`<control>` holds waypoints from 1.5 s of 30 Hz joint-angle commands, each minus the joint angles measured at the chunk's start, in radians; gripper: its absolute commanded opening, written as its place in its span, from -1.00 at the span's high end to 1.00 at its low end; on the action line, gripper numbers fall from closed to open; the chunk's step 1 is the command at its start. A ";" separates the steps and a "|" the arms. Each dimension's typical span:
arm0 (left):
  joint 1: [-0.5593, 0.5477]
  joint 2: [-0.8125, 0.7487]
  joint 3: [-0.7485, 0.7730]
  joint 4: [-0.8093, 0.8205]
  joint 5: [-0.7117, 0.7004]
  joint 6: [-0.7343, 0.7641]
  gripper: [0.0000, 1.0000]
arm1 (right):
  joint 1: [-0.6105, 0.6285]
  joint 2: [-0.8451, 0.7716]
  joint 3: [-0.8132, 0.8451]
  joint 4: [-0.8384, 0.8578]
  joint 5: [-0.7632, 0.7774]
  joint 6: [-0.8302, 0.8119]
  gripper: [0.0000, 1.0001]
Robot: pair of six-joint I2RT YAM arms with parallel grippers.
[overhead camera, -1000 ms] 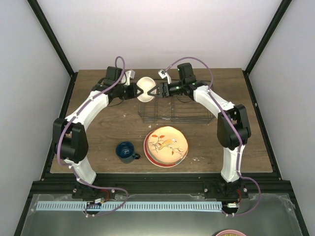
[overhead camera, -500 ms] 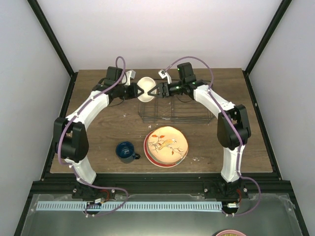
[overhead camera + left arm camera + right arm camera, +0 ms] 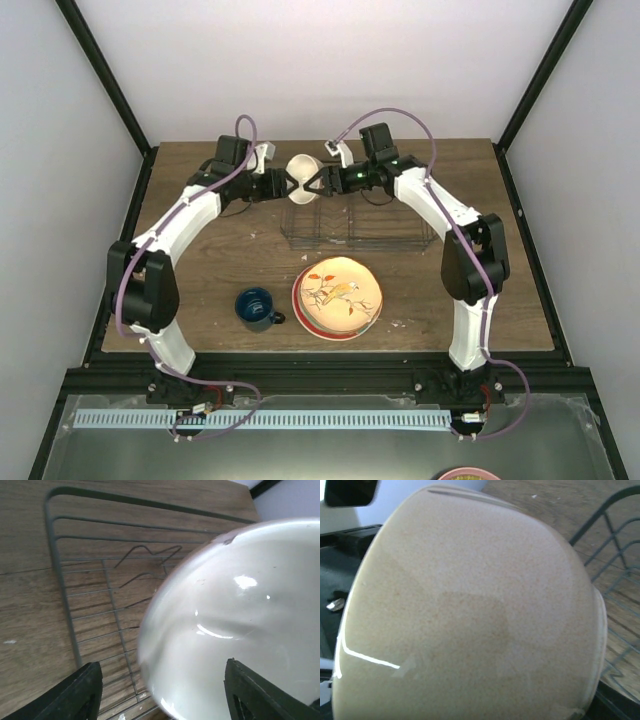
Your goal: Load the mixed dishes into the dish rack
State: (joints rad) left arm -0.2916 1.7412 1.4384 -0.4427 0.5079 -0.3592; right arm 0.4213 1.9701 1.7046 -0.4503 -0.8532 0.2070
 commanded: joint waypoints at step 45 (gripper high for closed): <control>0.113 -0.152 -0.082 -0.113 -0.249 0.095 -0.85 | 0.004 0.147 -0.033 -0.413 1.697 -0.185 0.45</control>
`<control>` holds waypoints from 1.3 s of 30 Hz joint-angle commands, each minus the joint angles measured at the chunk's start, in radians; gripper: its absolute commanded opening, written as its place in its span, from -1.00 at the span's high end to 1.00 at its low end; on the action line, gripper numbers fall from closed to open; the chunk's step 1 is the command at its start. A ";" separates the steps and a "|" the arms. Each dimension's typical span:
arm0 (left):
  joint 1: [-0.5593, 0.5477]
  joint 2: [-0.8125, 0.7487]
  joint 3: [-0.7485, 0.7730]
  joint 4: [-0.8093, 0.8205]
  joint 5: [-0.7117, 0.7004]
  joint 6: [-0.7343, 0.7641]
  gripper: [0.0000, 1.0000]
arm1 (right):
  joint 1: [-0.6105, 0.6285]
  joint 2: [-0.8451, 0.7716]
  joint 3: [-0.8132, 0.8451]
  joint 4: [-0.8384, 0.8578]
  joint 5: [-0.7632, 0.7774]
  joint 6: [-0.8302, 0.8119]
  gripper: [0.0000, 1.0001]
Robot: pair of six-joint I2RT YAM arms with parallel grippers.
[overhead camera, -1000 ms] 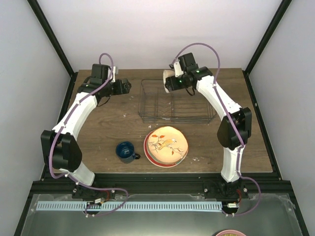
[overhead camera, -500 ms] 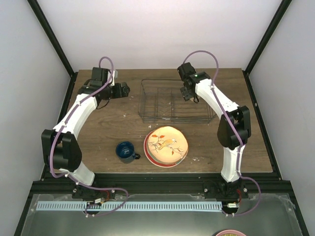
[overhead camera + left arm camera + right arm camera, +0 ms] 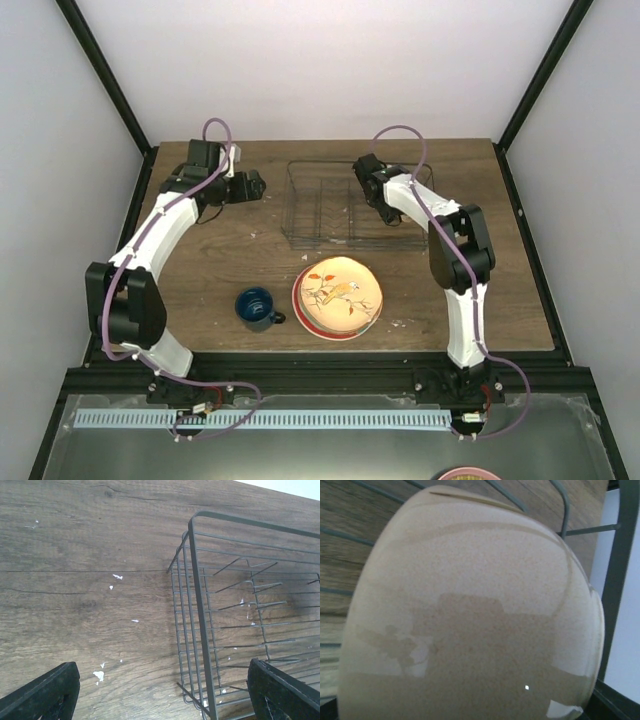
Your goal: Load the mixed dishes into the dish rack
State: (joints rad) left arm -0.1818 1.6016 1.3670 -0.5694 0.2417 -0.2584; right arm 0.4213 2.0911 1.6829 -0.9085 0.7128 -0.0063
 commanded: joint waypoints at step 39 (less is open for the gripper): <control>0.002 0.025 0.020 -0.155 -0.017 0.054 -0.87 | 0.163 -0.148 0.132 -0.096 -0.429 0.070 -1.00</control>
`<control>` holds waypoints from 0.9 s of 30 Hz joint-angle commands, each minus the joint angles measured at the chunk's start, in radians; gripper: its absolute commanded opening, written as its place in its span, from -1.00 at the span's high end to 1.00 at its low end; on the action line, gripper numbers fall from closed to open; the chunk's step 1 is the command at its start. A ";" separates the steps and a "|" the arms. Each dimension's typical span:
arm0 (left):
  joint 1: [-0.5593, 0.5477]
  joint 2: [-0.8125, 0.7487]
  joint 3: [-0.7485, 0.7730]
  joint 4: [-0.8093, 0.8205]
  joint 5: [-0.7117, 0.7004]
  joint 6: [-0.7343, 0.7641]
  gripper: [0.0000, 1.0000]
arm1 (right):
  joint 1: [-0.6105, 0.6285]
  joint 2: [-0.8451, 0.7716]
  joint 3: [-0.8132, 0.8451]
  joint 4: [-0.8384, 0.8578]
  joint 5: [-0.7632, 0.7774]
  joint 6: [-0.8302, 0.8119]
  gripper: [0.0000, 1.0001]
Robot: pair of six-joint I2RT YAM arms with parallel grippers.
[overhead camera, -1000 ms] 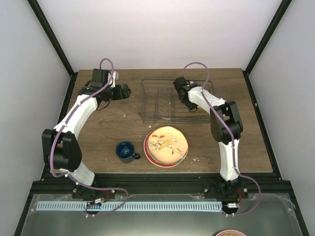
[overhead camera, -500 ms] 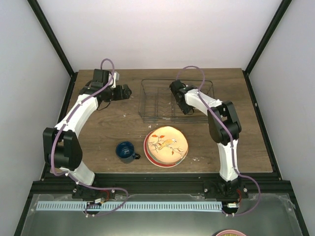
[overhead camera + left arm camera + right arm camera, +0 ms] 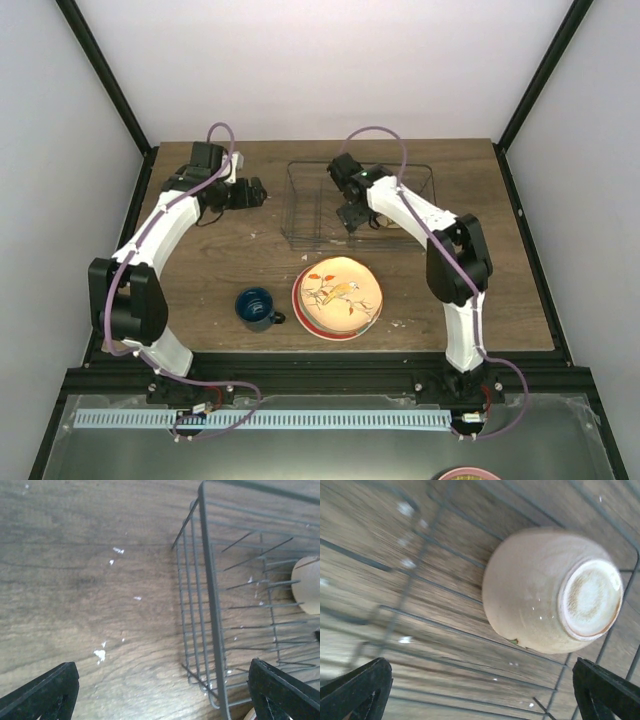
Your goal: Load the mixed dishes into the dish rack
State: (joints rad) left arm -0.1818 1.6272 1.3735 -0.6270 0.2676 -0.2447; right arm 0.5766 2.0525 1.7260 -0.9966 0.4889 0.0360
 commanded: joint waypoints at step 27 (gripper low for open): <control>-0.151 -0.411 -0.327 -0.668 -0.173 -0.257 -0.77 | -0.086 0.072 0.556 0.023 -0.399 0.087 -0.93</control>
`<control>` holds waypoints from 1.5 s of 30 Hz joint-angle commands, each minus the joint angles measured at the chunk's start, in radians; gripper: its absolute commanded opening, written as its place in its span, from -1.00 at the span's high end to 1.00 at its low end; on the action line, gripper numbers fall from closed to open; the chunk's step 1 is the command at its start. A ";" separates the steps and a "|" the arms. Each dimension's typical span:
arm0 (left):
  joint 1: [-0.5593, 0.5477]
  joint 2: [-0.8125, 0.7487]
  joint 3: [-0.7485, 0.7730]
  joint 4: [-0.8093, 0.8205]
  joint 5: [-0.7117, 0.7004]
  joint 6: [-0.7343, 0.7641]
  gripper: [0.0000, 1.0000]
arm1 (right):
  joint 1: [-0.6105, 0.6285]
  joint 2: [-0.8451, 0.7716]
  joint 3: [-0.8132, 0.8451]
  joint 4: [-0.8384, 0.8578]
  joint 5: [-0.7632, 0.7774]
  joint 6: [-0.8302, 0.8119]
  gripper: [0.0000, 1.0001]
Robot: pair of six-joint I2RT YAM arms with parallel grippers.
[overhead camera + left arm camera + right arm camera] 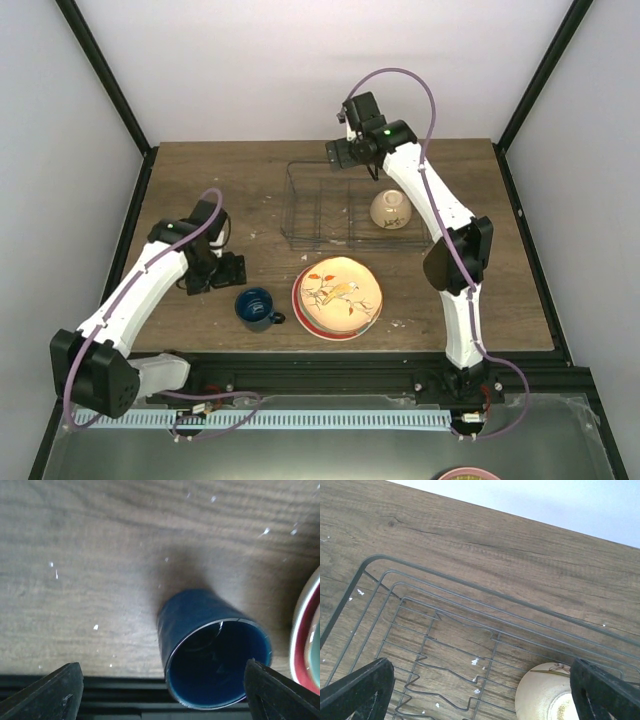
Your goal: Load the mixed dishes into the dish rack
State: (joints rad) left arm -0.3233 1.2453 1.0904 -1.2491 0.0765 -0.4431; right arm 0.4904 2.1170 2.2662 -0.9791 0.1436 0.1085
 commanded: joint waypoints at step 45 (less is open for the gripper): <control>-0.059 0.185 -0.129 0.191 0.157 0.080 1.00 | -0.009 -0.075 -0.146 0.039 -0.013 0.000 -0.97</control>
State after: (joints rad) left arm -0.3805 1.4696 0.9092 -1.0569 0.2070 -0.3878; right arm 0.4866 2.0800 2.1178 -0.9554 0.1501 0.1162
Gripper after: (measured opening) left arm 0.079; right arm 0.983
